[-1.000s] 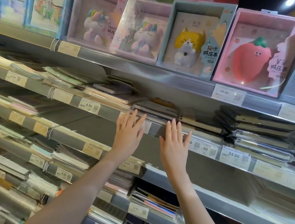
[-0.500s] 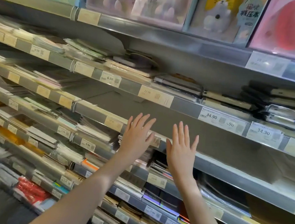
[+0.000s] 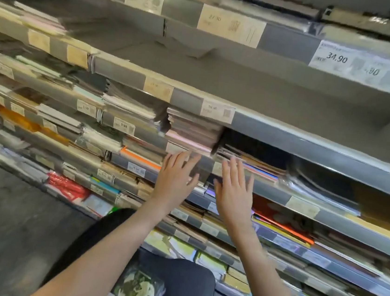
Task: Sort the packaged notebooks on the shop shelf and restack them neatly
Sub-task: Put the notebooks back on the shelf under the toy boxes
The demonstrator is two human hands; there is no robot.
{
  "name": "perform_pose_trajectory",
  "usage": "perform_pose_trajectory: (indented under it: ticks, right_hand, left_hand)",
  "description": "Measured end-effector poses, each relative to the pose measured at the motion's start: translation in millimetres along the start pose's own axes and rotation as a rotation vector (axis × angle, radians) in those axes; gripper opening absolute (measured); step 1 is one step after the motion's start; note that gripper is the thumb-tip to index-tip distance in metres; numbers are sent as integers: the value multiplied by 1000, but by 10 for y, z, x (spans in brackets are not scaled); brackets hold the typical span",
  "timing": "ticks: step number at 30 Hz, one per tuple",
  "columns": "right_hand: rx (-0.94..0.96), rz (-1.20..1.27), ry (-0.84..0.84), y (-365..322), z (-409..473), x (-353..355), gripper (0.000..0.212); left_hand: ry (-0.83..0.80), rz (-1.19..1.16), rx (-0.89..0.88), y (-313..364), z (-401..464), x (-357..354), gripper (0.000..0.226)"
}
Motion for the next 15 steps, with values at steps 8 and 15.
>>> perform_pose_trajectory:
  ticks: [8, 15]
  right_hand:
    - [-36, 1, -231, -100, -627, -930, 56]
    - [-32, 76, -365, -250, -1204, -1697, 57]
  left_hand:
    - [-209, -23, 125, -432, -759, -763, 50]
    - [-318, -26, 228, -904, -1466, -1305, 47]
Point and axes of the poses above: each hand's wrist, its own z-axis towards the middle knuckle, its own x-axis out of the back of the hand, y = z × x, the point moved 4 cm from there along z, towards the middle knuckle, and after that the axes turned 3 degrees about z, right-handed, at the moved point
